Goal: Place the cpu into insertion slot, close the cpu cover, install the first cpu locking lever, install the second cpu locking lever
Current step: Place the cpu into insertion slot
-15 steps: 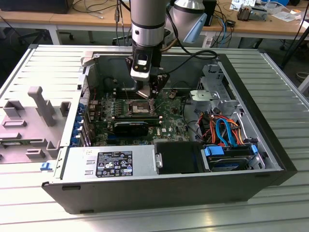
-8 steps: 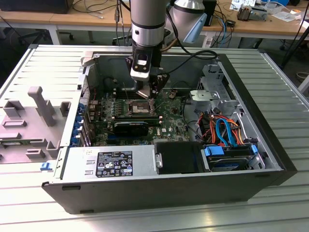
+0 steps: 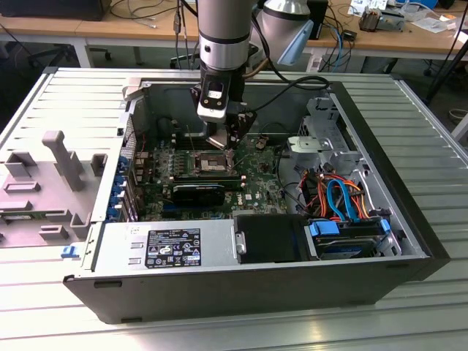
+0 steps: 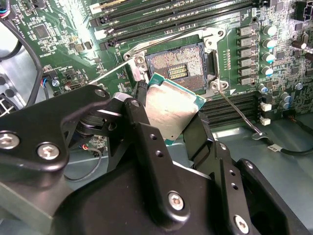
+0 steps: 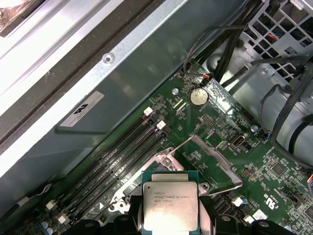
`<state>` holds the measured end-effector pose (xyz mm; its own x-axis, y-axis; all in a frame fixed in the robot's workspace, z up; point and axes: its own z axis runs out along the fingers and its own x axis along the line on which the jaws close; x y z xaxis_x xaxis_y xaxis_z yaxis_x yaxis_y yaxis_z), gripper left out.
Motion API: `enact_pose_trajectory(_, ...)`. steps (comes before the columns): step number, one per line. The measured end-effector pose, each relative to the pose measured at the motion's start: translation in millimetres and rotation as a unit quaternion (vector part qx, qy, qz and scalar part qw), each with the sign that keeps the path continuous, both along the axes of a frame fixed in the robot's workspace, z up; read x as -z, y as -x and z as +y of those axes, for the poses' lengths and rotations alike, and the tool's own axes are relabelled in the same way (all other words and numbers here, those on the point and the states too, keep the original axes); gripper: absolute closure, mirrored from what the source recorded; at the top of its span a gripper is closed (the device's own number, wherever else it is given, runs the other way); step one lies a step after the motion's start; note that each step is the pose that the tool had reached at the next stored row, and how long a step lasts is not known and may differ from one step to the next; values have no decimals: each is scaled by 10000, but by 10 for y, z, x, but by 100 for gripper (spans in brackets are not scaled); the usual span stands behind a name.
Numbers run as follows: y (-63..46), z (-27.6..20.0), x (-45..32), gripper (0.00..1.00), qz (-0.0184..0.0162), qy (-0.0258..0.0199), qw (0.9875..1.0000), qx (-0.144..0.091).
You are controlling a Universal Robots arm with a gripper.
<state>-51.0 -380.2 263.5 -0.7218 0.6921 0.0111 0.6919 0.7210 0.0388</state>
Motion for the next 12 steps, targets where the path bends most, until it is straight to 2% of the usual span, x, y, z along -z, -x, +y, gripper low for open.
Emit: enact_pose_trajectory(12, 0, 0, 0, 46, 0, 0, 10000, 30)
